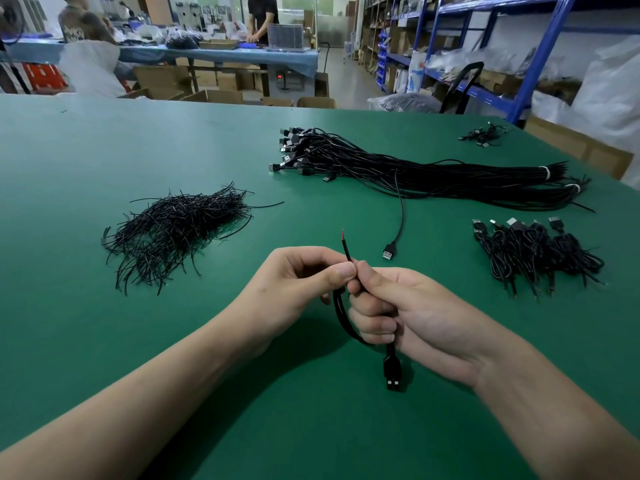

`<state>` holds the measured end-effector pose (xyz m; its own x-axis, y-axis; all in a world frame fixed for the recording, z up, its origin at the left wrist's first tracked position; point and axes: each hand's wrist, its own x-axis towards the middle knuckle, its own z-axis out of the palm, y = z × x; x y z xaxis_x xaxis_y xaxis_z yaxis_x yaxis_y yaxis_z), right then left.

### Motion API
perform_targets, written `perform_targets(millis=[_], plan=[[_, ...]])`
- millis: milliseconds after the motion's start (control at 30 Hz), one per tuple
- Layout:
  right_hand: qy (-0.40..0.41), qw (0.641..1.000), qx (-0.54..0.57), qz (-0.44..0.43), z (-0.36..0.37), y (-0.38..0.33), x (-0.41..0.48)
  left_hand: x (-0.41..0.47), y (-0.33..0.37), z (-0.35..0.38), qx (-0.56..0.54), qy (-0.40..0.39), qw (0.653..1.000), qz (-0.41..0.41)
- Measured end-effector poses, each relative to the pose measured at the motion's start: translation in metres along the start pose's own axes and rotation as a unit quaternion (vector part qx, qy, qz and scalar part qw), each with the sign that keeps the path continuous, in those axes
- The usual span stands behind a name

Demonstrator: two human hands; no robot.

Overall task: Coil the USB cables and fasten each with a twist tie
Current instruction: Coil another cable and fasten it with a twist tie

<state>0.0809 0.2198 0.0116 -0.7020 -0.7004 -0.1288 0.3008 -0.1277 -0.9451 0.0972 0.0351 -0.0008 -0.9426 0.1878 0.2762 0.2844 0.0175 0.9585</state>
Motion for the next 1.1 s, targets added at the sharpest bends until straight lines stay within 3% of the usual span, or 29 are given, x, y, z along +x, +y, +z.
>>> perform_targets(millis=[100,267,333,533,600,800,1100], plan=[[0.006,1.000,0.014,-0.003,-0.002,0.001,0.001,0.000,0.001,-0.001,-0.002,0.019,1.000,0.000],[0.109,0.986,-0.104,-0.068,-0.007,0.008,0.004,-0.001,0.005,-0.003,0.006,0.070,0.997,0.017],[0.112,0.988,-0.094,-0.058,-0.013,0.010,0.005,-0.001,0.008,-0.004,0.004,0.075,0.997,0.031],[-0.103,0.994,0.016,0.037,-0.006,0.011,0.002,-0.001,0.010,-0.001,0.002,0.071,0.996,0.052],[-0.136,0.989,0.026,0.051,-0.005,0.012,0.001,0.000,0.011,-0.002,-0.007,0.069,0.996,0.056],[-0.109,0.991,0.061,0.036,0.002,0.013,0.000,-0.001,0.012,-0.005,-0.021,0.053,0.996,0.074],[0.021,0.992,-0.125,-0.028,0.004,0.012,0.001,0.000,0.006,-0.010,0.025,0.070,0.994,0.081]])
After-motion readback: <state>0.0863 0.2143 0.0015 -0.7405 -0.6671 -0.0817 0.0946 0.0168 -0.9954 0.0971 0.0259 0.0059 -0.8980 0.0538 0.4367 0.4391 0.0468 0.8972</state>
